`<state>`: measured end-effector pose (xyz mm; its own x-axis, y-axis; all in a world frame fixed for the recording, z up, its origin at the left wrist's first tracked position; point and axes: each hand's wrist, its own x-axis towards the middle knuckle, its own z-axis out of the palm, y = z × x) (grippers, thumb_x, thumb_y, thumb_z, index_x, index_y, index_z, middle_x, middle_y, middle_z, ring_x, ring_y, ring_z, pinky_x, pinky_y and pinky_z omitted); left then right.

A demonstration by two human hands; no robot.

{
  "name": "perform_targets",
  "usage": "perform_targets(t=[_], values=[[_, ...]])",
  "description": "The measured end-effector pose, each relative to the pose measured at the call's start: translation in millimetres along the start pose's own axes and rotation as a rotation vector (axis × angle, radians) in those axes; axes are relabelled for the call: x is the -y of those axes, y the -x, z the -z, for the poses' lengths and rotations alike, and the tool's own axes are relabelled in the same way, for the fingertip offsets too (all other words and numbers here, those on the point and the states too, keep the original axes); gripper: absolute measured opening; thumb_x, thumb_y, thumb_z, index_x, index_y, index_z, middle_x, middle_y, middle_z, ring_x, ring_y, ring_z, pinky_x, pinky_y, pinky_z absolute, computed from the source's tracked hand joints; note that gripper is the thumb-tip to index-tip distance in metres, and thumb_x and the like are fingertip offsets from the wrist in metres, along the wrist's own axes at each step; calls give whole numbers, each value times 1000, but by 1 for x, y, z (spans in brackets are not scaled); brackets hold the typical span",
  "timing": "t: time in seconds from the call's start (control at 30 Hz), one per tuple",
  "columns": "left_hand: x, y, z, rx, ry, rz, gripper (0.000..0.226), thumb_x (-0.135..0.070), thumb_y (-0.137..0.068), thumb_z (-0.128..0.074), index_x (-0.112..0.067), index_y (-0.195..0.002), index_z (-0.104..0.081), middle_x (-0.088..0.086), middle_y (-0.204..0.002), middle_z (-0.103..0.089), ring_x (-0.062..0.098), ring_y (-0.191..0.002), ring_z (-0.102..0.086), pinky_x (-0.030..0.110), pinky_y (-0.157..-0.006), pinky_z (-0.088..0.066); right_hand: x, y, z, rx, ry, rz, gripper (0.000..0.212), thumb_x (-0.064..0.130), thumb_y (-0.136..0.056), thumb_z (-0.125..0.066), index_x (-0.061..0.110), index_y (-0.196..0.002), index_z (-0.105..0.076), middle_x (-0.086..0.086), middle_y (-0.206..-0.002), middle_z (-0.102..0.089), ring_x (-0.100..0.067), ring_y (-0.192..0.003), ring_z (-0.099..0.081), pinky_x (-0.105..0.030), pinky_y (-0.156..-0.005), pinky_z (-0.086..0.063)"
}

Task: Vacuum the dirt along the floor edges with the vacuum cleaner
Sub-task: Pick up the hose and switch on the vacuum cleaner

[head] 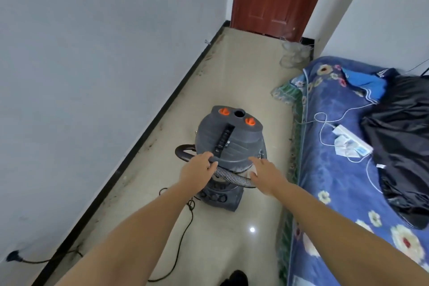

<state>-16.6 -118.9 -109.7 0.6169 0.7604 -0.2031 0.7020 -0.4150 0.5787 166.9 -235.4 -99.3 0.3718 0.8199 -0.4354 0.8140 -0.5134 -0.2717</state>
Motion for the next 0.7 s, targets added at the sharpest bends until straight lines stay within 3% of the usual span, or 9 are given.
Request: perform_targets(t=[0.27,0.43,0.53,0.7], values=[[28,-33,-18,28,-45,200,34,-40,-99,-41,-27,-128,-53,-1,-112,-65,21,-106,-60,30,-80,-43,-19,-68,2,151,16,69,49,30,-102,-35,22,-149,-24,-13,-140,-40,-32,-124,-43,-45,-100,-41],[43,-96,-8,35,-53,258,36,-40,-99,-41,-24,-129,-53,-1,-117,-65,21,-108,-60,30,-84,-45,-14,-123,13,190,11,121,49,31,-102,-35,23,-149,-24,-12,-141,-38,-31,-126,-41,-47,-100,-40],[36,-152,-5,78,-3,245,42,-42,-100,-41,-23,-136,-49,-1,-120,-64,19,-110,-60,30,-87,-44,-25,-165,32,169,-5,81,49,33,-102,-35,24,-149,-24,-11,-143,-38,-31,-127,-41,-46,-101,-40],[22,-234,-8,120,-8,180,36,-40,-100,-42,-22,-130,-52,0,-115,-63,19,-101,-61,34,-88,-48,-31,-233,54,98,-50,29,46,31,-102,-37,21,-147,-31,-8,-143,-41,-30,-127,-43,-44,-99,-42]])
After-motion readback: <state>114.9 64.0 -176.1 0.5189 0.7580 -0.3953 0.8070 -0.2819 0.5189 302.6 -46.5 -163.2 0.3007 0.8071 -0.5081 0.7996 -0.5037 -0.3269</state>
